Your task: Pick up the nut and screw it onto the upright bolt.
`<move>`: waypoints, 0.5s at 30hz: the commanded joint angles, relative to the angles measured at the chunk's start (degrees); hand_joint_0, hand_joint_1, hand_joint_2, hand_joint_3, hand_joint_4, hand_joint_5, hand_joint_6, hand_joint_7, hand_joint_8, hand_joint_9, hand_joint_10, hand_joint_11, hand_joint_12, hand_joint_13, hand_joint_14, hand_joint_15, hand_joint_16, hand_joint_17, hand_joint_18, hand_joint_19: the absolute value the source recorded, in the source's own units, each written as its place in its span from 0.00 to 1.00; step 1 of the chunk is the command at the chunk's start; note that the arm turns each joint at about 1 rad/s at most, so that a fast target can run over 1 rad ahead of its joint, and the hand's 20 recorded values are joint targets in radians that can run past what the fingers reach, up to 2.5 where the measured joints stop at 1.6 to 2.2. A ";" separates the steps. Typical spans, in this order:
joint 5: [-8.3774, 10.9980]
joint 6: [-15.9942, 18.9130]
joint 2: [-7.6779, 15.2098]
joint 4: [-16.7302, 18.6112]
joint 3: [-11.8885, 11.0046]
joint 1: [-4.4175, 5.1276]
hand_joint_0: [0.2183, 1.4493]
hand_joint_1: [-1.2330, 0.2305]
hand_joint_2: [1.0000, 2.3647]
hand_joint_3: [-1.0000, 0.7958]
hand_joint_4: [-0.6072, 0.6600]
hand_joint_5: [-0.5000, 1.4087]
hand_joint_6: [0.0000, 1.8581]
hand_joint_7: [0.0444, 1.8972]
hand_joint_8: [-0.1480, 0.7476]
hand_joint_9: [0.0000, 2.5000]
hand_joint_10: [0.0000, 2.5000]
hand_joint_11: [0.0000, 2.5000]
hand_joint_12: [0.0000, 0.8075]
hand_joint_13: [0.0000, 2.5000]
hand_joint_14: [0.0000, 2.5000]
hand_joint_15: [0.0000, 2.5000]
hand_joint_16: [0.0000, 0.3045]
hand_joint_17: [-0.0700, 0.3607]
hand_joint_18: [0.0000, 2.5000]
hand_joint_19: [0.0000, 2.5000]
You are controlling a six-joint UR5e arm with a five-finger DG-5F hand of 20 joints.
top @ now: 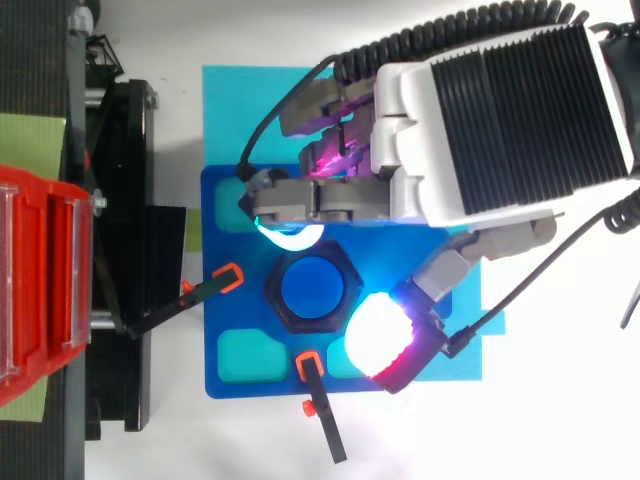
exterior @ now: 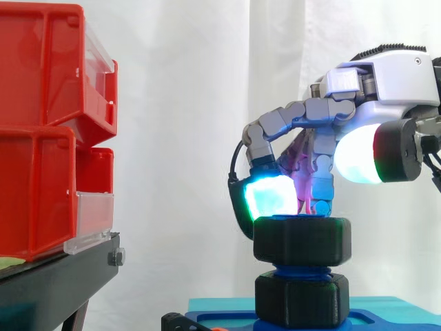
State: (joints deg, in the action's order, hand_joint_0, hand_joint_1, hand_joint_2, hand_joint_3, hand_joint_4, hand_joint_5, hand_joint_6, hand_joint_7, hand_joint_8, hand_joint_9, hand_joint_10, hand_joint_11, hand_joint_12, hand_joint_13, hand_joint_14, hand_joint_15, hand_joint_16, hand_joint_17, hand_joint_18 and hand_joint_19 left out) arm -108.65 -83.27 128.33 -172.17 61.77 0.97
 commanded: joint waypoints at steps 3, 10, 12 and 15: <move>-1.65 0.04 -0.01 -0.27 0.02 -1.32 0.26 0.64 0.00 0.28 0.55 0.30 0.27 0.83 0.45 0.58 0.00 0.00 0.16 0.44 0.00 0.00 0.04 0.23 0.34 0.07; -4.20 -0.22 -0.01 -3.08 -2.44 -3.52 0.26 0.63 0.00 0.28 0.53 0.30 0.28 0.82 0.45 0.62 0.00 0.00 0.15 0.47 0.00 0.00 0.04 0.22 0.38 0.09; -4.55 -0.49 -0.01 -4.23 -3.50 -3.87 0.26 0.63 0.00 0.28 0.55 0.29 0.27 0.81 0.44 0.59 0.00 0.00 0.16 0.46 0.00 0.00 0.04 0.23 0.37 0.08; -4.90 -1.80 -0.01 -6.42 -5.26 -4.22 0.26 0.63 0.00 0.28 0.59 0.26 0.27 0.65 0.43 0.57 0.00 0.00 0.16 0.45 0.00 0.00 0.05 0.24 0.36 0.08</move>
State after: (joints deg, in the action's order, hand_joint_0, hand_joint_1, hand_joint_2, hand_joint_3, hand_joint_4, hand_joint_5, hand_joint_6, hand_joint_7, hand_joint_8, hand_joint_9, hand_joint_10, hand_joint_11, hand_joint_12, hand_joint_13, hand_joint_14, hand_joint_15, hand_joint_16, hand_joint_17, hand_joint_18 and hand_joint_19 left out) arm -113.09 -84.06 128.32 -176.58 58.17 -2.80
